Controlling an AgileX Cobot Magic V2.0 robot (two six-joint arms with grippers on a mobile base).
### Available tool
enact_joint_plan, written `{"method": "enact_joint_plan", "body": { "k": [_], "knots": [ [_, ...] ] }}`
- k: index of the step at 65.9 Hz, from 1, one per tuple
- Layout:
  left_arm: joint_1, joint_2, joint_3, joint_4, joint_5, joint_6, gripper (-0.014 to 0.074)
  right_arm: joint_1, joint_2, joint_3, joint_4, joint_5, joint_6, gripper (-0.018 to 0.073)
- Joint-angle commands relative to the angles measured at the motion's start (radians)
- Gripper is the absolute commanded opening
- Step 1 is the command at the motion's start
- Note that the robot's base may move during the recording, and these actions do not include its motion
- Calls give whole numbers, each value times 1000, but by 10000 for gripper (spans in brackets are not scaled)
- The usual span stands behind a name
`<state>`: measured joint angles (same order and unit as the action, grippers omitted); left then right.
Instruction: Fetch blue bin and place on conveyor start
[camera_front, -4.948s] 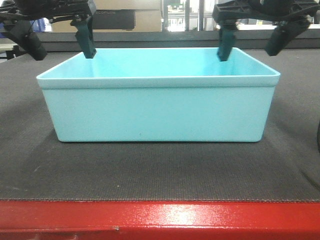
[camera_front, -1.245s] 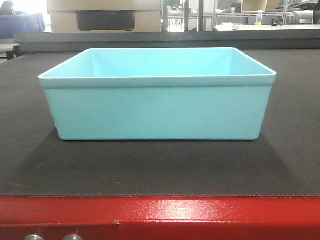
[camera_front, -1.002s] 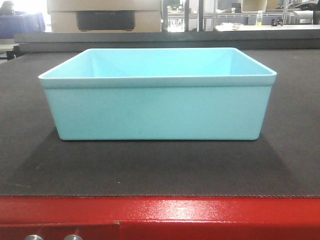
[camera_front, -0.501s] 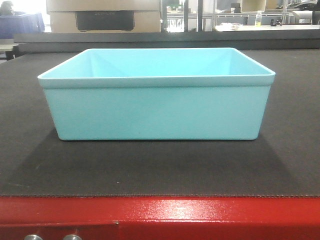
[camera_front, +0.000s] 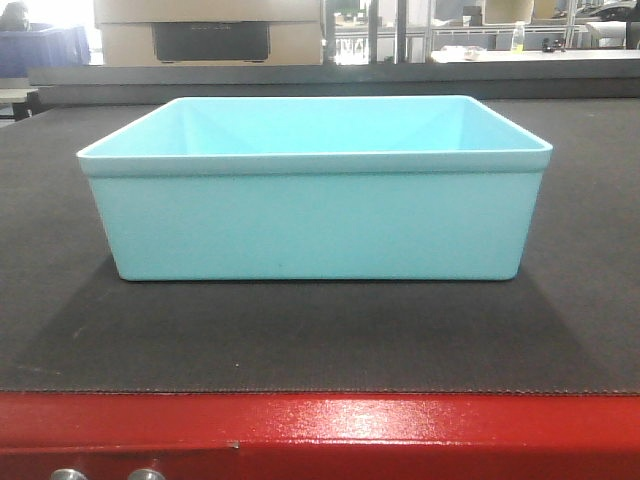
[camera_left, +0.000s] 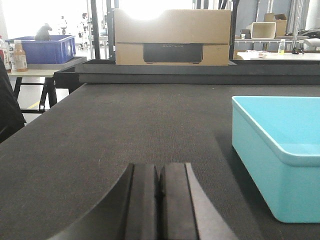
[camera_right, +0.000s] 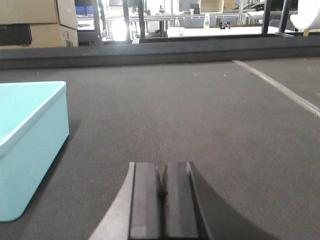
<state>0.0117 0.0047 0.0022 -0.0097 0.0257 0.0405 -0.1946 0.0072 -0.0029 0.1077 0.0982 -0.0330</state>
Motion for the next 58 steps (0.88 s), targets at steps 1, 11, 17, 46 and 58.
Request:
{"method": "enact_joint_plan", "body": {
  "k": [1,11,17,46,58],
  "knots": [
    [4,-5,-2,-7,-17,3,-111,-2,-7,3,1,-40,-10,-162],
    [4,-5,-2,-7,-17,3,-111,-2,-7,3,1,-41,-10,-162],
    [4,-5,-2,-7,-17,3,-111,-2,-7,3,1,-41,-10,-162],
    [4,-5,-2,-7,-17,3,-111,-2,-7,3,1,-43,-10,-162],
    [4,-5,-2,-7,-17,3,-111,-2,-7,3,1,-43,-10,-162]
  ]
}}
